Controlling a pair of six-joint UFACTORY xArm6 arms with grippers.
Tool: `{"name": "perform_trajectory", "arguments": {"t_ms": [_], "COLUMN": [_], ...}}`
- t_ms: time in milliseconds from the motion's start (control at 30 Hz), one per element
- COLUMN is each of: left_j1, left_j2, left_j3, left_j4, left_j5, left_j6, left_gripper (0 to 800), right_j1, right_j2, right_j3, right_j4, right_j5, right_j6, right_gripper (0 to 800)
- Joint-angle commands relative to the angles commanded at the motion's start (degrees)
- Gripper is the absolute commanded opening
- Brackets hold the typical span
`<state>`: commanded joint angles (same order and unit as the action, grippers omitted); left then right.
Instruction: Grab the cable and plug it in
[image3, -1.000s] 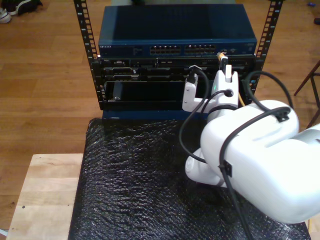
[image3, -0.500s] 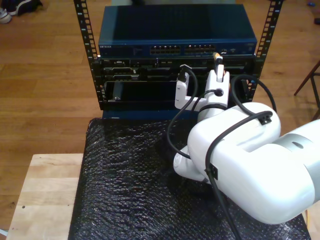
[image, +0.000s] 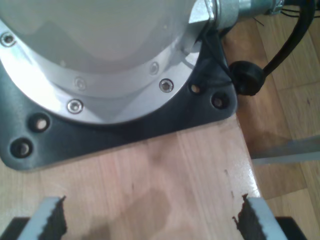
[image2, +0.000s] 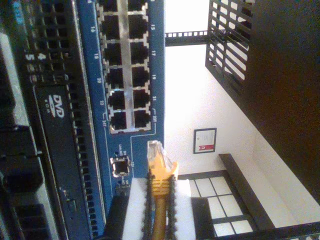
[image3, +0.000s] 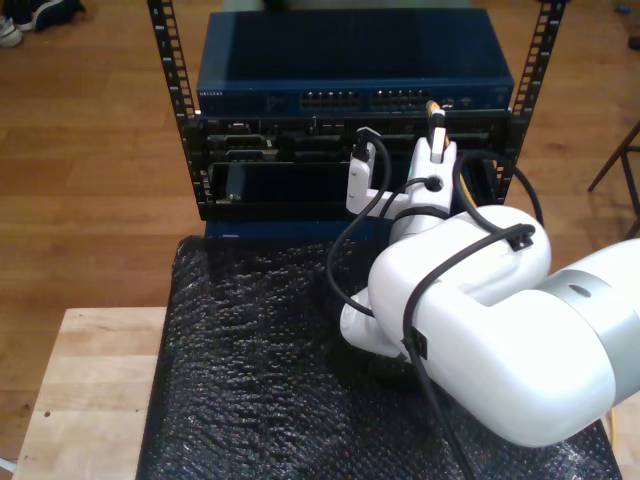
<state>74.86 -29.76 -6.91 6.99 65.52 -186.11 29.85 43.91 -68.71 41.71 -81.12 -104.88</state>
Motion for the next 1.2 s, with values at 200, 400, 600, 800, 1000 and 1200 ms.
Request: {"name": "perform_trajectory", "arguments": {"t_ms": [200, 400, 600, 800, 1000, 1200], "left_j1": [0.0, 0.0, 0.0, 0.0, 0.0, 0.0], "left_j2": [0.0, 0.0, 0.0, 0.0, 0.0, 0.0], "left_j3": [-0.09, 0.0, -0.09, -0.09, -0.09, -0.09], "left_j4": [0.0, 0.0, 0.0, 0.0, 0.0, 0.0], "left_j5": [0.0, 0.0, 0.0, 0.0, 0.0, 0.0], "left_j6": [0.0, 0.0, 0.0, 0.0, 0.0, 0.0], "left_gripper": [800, 800, 800, 800, 800, 800], "right_j1": [0.0, -0.26, -0.26, -0.26, -0.26, -0.35], "right_j2": [0.97, 2.02, 2.64, 2.64, 2.64, 2.81], "right_j3": [-1.58, -2.9, -4.04, -4.31, -4.4, -4.48], "right_j4": [0.0, -0.09, -0.18, -0.18, -0.18, -0.18], "right_j5": [0.18, 0.35, 0.53, 0.53, 0.53, 0.53], "right_j6": [-0.35, -0.62, -0.62, -0.62, -0.62, -0.62], "right_gripper": [0, 0, 0, 0, 0, 0]}}
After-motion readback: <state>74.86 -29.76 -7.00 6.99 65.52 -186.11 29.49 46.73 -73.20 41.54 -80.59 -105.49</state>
